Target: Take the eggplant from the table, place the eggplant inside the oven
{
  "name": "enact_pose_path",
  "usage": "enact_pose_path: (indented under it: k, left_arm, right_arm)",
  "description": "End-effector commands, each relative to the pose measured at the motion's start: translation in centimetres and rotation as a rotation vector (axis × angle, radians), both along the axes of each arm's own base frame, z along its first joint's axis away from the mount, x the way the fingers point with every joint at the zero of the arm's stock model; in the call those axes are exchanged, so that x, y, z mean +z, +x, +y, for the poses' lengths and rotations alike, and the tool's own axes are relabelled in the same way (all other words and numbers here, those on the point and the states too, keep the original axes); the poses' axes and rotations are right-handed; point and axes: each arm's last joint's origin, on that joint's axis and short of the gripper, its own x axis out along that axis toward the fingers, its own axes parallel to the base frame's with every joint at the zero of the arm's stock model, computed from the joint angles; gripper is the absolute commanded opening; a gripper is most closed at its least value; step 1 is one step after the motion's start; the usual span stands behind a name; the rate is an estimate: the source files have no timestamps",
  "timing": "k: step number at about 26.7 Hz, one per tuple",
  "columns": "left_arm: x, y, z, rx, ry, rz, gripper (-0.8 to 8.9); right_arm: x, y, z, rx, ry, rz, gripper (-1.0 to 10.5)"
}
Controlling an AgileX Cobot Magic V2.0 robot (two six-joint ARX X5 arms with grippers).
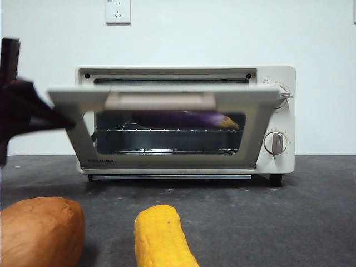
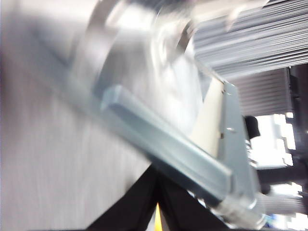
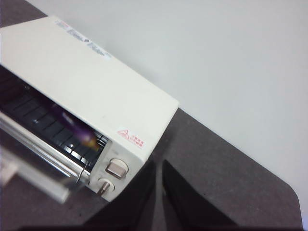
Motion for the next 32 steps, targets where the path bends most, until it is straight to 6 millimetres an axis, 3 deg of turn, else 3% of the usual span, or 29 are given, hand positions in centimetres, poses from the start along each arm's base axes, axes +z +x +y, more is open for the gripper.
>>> enact_pose_path:
  k: [1, 6, 9, 17, 22, 27, 32]
  left_arm:
    - [3.0, 2.7, 0.2, 0.030, -0.023, -0.063, 0.06]
    - [8.2, 5.0, 0.2, 0.053, -0.021, -0.158, 0.07]
    - [10.0, 4.7, -0.3, 0.088, 0.042, -0.174, 0.07]
    - [13.9, 0.1, -2.8, 0.204, 0.398, -0.321, 0.07]
    - [16.8, -4.0, -5.0, 0.261, 0.579, -0.500, 0.07]
    - [17.0, -8.0, -6.4, 0.341, 0.634, -0.627, 0.07]
    - [14.2, -11.3, -6.6, 0.421, 0.607, -0.671, 0.07]
  right_arm:
    - [0.4, -0.2, 0.0, 0.000, 0.035, 0.012, 0.0]
    - [-0.5, -0.3, 0.0, 0.012, 0.028, 0.087, 0.0]
    - [-1.2, -0.2, 0.2, 0.031, 0.026, 0.131, 0.0]
    - [-4.4, 1.2, 0.7, 0.013, 0.042, 0.188, 0.0]
    - [-7.2, 2.6, 0.9, 0.061, 0.200, 0.196, 0.0]
    - [-10.6, 3.8, 0.6, 0.076, 0.332, 0.190, 0.0]
    - [-14.9, 4.6, 0.4, 0.070, 0.374, 0.159, 0.0]
